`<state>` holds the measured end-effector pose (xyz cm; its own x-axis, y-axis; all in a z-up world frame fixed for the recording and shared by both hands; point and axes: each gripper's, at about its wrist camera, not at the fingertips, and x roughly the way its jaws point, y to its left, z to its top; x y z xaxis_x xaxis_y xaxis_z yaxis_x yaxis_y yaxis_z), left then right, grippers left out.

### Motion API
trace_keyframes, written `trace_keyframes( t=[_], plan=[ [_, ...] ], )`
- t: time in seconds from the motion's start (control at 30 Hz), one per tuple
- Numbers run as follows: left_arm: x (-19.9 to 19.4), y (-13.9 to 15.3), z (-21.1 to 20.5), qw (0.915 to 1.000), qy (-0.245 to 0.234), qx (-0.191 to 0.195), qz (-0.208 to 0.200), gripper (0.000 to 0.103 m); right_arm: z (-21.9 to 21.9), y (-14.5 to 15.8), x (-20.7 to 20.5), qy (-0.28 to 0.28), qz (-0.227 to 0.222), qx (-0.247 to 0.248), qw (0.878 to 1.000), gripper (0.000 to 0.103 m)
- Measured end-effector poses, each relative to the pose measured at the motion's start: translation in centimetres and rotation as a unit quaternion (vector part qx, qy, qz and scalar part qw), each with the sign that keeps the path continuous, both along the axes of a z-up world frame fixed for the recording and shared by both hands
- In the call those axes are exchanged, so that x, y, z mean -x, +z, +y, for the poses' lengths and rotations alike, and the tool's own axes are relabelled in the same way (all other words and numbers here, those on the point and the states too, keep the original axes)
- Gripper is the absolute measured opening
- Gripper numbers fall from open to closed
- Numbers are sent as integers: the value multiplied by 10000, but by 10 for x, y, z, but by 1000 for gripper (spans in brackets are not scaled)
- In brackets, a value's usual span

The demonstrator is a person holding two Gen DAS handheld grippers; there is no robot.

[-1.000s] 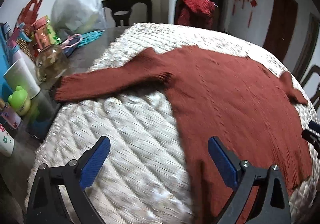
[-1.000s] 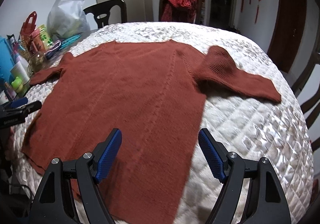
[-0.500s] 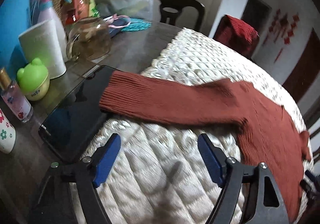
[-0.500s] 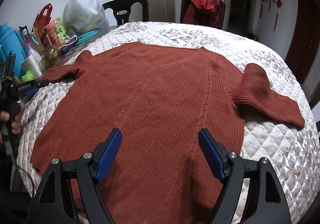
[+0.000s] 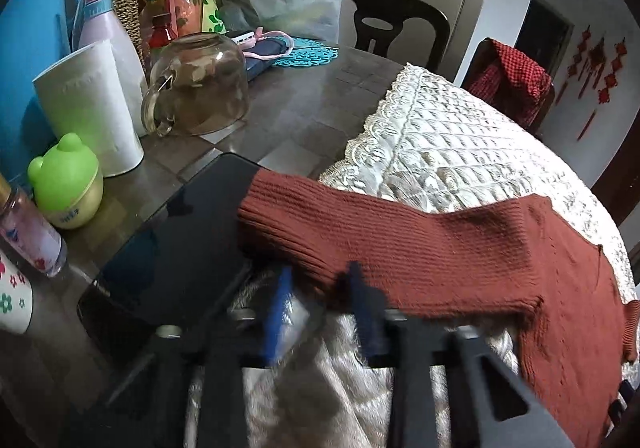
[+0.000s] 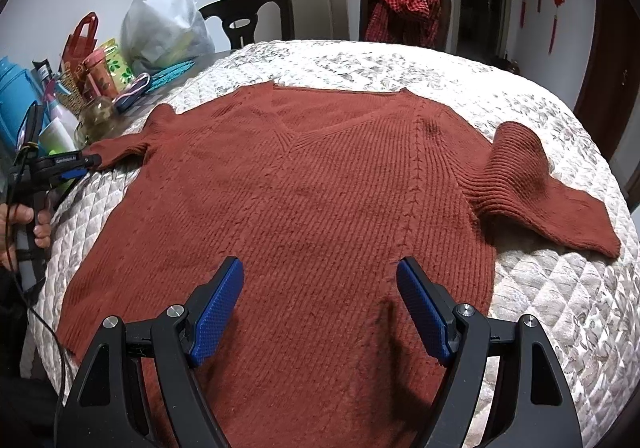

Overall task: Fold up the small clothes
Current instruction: 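Move the left tool to a sweater sleeve cuff and grasp it, then lift the sleeve with the left tool, lay it across the chest, release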

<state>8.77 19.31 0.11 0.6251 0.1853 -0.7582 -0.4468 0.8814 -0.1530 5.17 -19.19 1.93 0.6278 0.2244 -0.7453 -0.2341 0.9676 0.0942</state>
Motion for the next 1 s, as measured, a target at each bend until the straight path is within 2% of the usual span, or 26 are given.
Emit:
trace_keyframes(
  t=[0.03, 0.13, 0.27, 0.4, 0.5, 0.63, 0.73, 0.8, 0.9, 1.0],
  plan=[
    [-2, 1, 1, 10000, -15, 7, -11, 12, -2, 0, 0, -12, -1, -30, 10000, 79],
    [-4, 11, -2, 9998, -152, -20, -131, 10, -7, 0, 1, -32, -17, -75, 10000, 79],
    [-5, 48, -23, 9960, -629, -106, -619, 10, -14, 2, 2, -73, -64, -174, 9998, 79],
    [-16, 84, -64, 9852, -1334, -174, -1062, 10, -19, 4, 4, -106, -99, -256, 9996, 79],
    [-29, 96, -103, 9738, -1931, -107, -1195, 10, -23, 6, 6, -156, -122, -287, 9994, 79],
    [-47, 89, -158, 9556, -2709, 96, -1157, 10, -31, 10, 9, -265, -161, -296, 9991, 79],
    [-57, 68, -197, 9398, -3285, 267, -906, 11, -36, 11, 11, -356, -159, -290, 9988, 79],
    [-65, 46, -218, 9278, -3662, 417, -575, 13, -40, 12, 12, -396, -135, -311, 9986, 79],
    [-63, 25, -233, 9173, -3942, 529, -182, 14, -42, 14, 10, -417, -97, -367, 9984, 79],
    [-39, 39, -222, 9129, -4003, 636, -482, 29, -40, 19, 8, -377, -103, -417, 9984, 79]
  ],
)
